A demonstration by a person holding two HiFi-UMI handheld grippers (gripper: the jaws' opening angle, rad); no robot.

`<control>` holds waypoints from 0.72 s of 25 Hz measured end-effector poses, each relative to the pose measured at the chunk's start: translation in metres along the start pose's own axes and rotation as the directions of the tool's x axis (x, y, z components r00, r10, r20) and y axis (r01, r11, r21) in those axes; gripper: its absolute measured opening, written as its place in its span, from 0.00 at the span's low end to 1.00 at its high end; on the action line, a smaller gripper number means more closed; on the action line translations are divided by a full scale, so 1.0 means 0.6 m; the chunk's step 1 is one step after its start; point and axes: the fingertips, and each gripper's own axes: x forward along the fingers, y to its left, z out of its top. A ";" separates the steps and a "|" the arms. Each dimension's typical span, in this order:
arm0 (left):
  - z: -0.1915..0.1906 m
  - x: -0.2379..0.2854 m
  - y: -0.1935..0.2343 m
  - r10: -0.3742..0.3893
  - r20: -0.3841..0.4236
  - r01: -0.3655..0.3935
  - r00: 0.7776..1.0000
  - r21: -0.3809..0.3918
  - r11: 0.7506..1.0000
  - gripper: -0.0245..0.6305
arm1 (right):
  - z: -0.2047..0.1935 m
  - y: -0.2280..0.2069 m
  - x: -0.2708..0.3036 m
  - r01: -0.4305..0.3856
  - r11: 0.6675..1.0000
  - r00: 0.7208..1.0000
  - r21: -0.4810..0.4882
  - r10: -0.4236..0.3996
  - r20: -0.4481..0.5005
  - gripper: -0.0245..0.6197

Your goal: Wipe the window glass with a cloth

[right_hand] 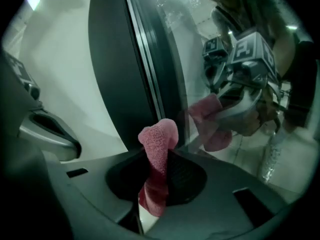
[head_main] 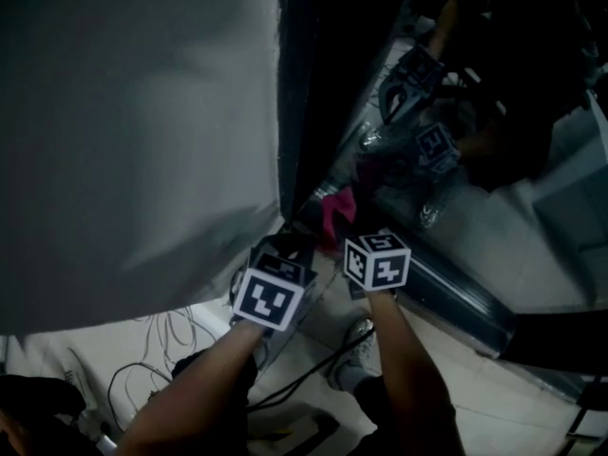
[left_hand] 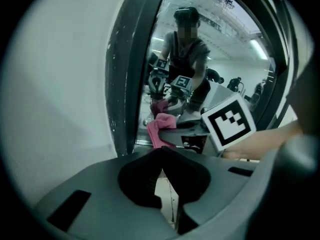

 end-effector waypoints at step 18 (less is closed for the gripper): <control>0.330 -0.246 -0.208 -0.143 0.451 0.033 0.881 0.244 0.969 0.04 | 0.328 0.084 -0.500 0.162 0.983 0.864 -0.087 -0.099 0.494 0.13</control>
